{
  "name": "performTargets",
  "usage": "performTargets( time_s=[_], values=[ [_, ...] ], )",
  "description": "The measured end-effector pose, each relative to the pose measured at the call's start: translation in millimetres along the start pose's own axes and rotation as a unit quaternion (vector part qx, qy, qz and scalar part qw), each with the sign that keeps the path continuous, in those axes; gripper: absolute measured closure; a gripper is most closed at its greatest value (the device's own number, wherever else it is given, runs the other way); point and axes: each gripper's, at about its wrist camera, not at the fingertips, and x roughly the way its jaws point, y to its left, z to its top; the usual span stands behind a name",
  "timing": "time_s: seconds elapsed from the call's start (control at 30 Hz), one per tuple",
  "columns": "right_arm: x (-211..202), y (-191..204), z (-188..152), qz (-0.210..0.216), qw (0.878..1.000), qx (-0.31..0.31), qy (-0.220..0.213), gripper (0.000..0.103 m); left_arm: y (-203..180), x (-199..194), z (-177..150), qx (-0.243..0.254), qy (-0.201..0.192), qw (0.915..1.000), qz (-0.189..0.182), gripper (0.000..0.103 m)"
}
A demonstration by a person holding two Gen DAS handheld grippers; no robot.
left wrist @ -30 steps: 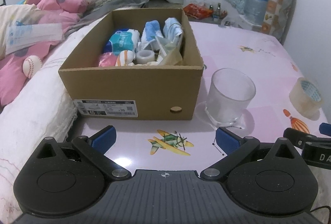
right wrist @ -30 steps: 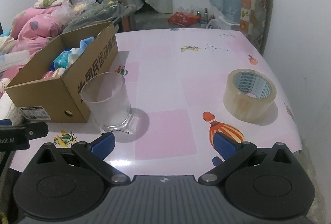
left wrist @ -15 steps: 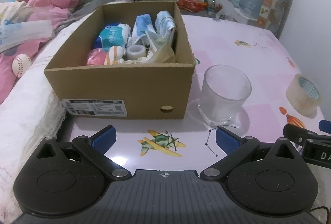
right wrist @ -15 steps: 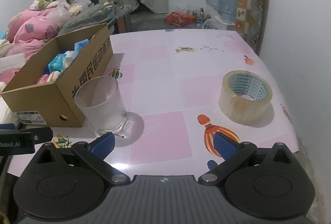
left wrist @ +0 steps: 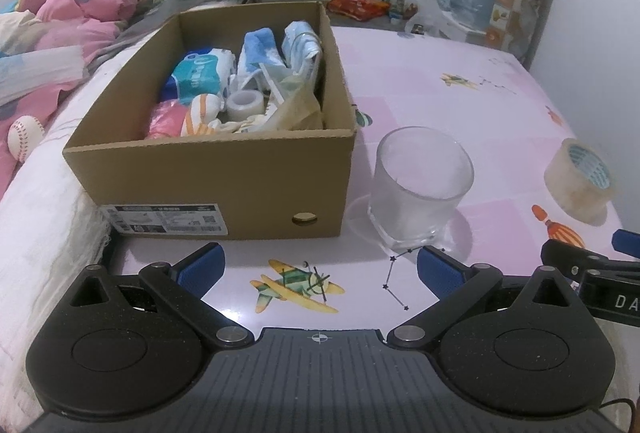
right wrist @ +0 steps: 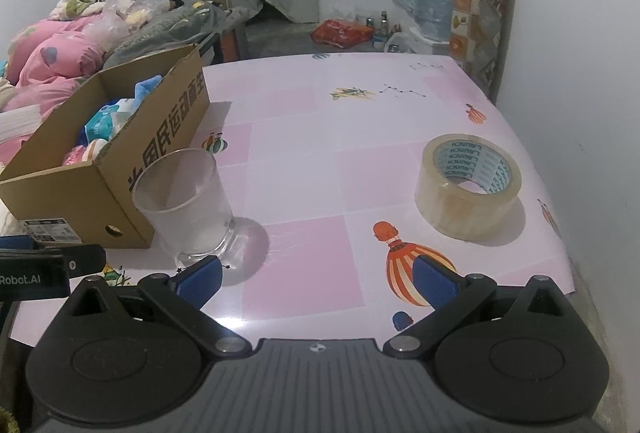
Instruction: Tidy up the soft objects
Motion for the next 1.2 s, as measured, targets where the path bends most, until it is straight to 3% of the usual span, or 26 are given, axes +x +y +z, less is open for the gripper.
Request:
performTargets(
  time_s=[0.83,1.2],
  values=[
    [0,-3,2,-0.007,1.0,0.0,-0.001,0.031,-4,3,-1,0.007,0.006,0.9999,-0.013,0.0],
    [3,-1,3,-0.011,1.0,-0.003,0.005,0.031,-2,11,-4,0.009,0.026,0.9993,-0.025,0.0]
  ],
)
